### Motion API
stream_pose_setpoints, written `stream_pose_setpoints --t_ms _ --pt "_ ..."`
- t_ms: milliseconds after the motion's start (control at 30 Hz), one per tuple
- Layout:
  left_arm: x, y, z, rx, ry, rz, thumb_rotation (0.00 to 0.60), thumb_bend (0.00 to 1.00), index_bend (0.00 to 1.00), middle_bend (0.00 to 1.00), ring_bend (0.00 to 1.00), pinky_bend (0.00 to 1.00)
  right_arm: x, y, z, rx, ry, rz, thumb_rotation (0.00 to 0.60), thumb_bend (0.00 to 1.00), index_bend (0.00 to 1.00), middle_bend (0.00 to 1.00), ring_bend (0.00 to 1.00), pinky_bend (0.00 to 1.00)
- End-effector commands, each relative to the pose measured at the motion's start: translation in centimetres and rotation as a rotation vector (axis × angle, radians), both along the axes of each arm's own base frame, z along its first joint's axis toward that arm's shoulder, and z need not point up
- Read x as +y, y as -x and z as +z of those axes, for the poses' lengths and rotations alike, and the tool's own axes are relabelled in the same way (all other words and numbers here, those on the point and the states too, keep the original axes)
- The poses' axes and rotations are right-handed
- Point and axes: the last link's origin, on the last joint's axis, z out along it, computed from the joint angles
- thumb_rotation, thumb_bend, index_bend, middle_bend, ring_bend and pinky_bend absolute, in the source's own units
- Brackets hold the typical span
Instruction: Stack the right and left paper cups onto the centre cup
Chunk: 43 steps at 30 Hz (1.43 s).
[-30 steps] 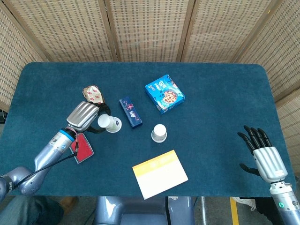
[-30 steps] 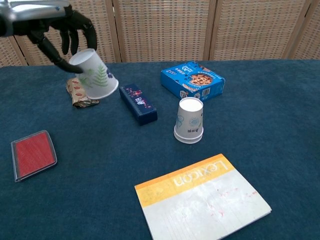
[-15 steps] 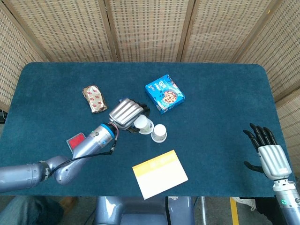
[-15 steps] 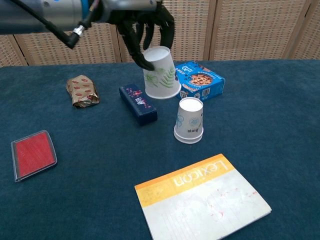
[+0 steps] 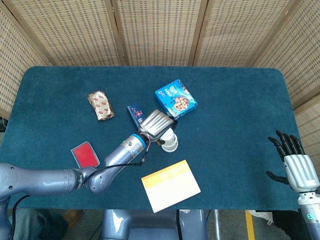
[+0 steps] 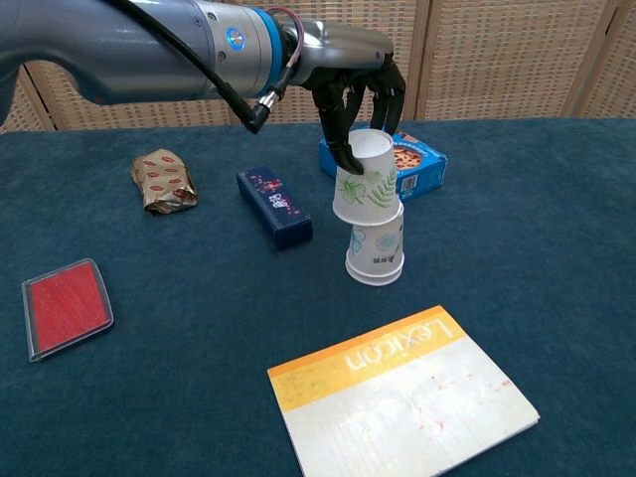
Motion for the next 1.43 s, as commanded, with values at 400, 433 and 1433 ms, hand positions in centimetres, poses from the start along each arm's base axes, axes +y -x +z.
stream_pose_setpoints --t_ms 400,433,1433 --pt "0.0 -0.4 -1.6 0.012 0.022 -0.009 0.600 0.09 0.47 0.34 0.38 0.41 0.0 0.0 0.3 -0.004 0.009 0.000 0.600 0.00 0.16 0.00 0.00 0.00" --pt "-0.1 -0.2 -1.8 0.033 0.023 -0.015 0.600 0.03 0.34 0.24 0.26 0.32 0.0 0.1 0.2 -0.002 0.005 0.000 0.600 0.00 0.16 0.00 0.00 0.00" --pt "-16.7 30.1 14.4 -0.217 -0.499 0.521 0.600 0.00 0.00 0.00 0.00 0.00 1.3 -0.9 0.8 -0.030 0.044 0.076 0.600 0.00 0.16 0.00 0.00 0.00"
